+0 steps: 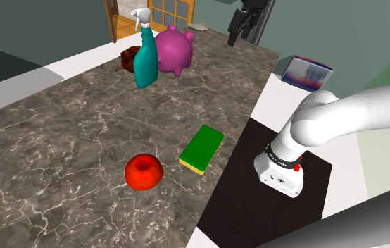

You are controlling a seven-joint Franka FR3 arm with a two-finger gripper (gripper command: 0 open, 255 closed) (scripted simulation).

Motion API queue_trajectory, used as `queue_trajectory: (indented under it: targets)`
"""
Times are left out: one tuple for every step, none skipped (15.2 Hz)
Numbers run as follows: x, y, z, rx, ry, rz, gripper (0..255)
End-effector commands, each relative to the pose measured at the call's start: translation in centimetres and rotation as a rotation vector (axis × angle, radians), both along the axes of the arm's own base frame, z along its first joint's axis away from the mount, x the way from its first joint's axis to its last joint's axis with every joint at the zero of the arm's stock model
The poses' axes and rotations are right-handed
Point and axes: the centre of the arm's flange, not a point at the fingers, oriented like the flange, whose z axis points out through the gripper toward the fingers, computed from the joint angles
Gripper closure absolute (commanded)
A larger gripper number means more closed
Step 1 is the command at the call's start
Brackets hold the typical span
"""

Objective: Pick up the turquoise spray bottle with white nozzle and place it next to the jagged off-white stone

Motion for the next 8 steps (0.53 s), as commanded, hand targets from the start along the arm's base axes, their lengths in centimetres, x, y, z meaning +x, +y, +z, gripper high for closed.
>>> queue_trajectory:
  targets:
    - [0.0,0.0,0.0,0.000,0.000,0.000,0]
    - [-0.3,1.6,-0.1,-0.011,-0.014,-0.050,0]
    - [-0.4,3.2,-0.1,-0.021,-0.028,-0.101,0]
    - [-0.5,4.7,-0.3,-0.032,-0.041,-0.151,0]
    - [-0.5,6.3,-0.4,-0.043,-0.055,-0.202,0]
    - [-0.5,7.9,-0.5,-0.054,-0.069,-0.252,0]
    - [-0.3,9.5,-0.7,-0.064,-0.083,-0.303,0]
    - [-0.1,11.1,-0.8,-0.075,-0.097,-0.353,0]
